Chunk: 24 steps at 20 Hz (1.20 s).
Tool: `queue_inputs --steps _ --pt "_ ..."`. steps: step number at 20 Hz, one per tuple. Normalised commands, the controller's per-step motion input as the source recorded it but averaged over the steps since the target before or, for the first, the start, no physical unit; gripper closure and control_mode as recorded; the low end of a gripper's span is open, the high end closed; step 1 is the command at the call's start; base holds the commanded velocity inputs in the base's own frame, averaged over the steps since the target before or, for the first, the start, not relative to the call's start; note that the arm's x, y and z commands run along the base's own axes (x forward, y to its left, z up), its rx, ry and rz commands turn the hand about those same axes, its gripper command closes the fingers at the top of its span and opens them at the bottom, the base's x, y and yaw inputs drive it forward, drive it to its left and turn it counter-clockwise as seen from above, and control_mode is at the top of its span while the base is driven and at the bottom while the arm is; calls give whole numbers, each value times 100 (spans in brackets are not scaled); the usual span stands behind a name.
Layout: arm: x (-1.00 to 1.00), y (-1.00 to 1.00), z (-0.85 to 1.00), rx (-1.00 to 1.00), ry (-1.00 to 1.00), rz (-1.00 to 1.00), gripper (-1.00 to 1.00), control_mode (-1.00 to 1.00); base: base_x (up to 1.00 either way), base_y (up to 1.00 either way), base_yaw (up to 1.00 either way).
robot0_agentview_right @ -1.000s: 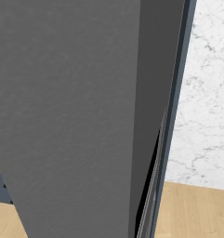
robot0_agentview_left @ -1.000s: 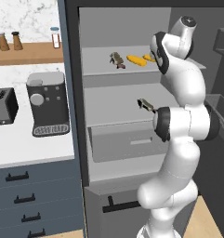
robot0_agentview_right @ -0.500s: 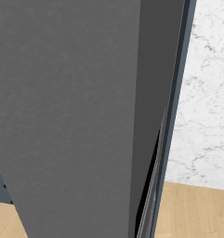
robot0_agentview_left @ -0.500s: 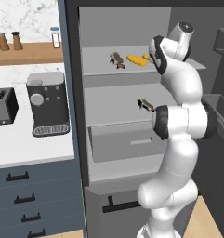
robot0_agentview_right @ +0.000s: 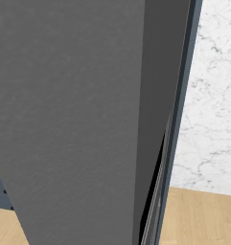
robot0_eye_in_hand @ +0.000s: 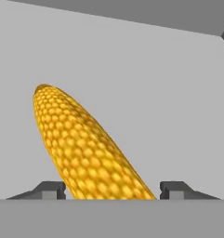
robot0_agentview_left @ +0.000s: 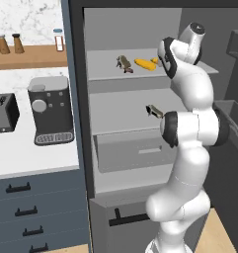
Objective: Place one corn and one fish in each tupperware on the nearby counter, to pack two identical lunches.
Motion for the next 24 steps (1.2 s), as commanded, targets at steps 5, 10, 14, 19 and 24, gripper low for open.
queue_inputs --steps 5,10,14,19,24 --pt "-27 11 -23 0 0 0 100 -100 0 0 0" --pt "-60 15 -4 0 0 -7 100 -100 0 0 0" --pt "-59 38 0 -1 0 -23 100 -100 0 0 0" --pt "-84 28 0 0 0 -28 100 -100 0 0 0" --pt "-100 35 0 4 0 -23 100 -100 0 0 0"
